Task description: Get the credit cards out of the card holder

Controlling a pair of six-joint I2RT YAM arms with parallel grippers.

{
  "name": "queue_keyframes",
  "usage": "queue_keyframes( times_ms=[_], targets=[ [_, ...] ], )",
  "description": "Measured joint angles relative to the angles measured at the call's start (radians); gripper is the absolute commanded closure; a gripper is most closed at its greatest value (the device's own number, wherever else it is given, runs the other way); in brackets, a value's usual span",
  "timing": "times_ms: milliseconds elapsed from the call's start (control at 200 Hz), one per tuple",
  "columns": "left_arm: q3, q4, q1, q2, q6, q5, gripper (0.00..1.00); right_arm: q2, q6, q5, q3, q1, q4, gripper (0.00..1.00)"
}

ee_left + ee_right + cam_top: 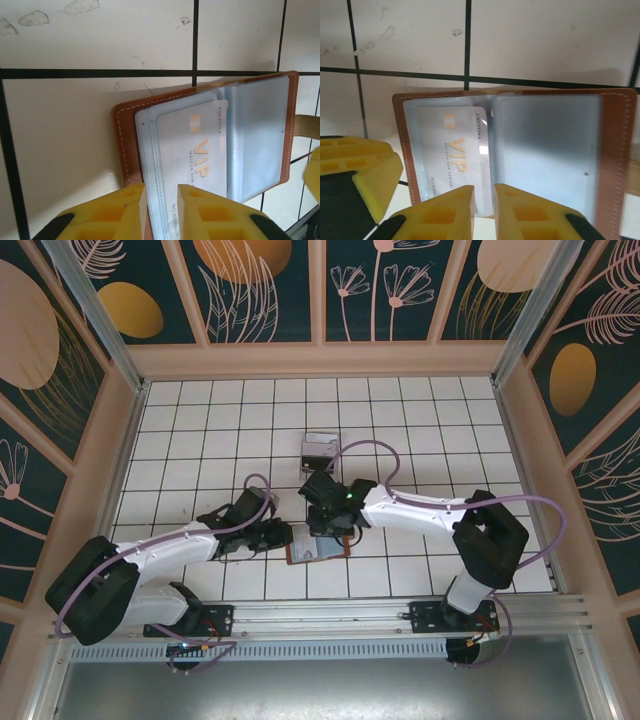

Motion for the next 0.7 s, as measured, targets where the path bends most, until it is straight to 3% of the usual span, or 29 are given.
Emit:
queue_keyframes(
  times_ms=[335,701],
  targets=[
    [0.000,0.027,-0.032,0.032,-0.007,0.012,0.84,0.030,-0.001,-0.176,-0.066,-0.044,0.179,0.86],
    [0.000,0.065,-0.044,0.039,-0.020,0.026,0.87,0.084,-0.002,-0.220,-0.082,-0.052,0.232,0.85]
  ],
)
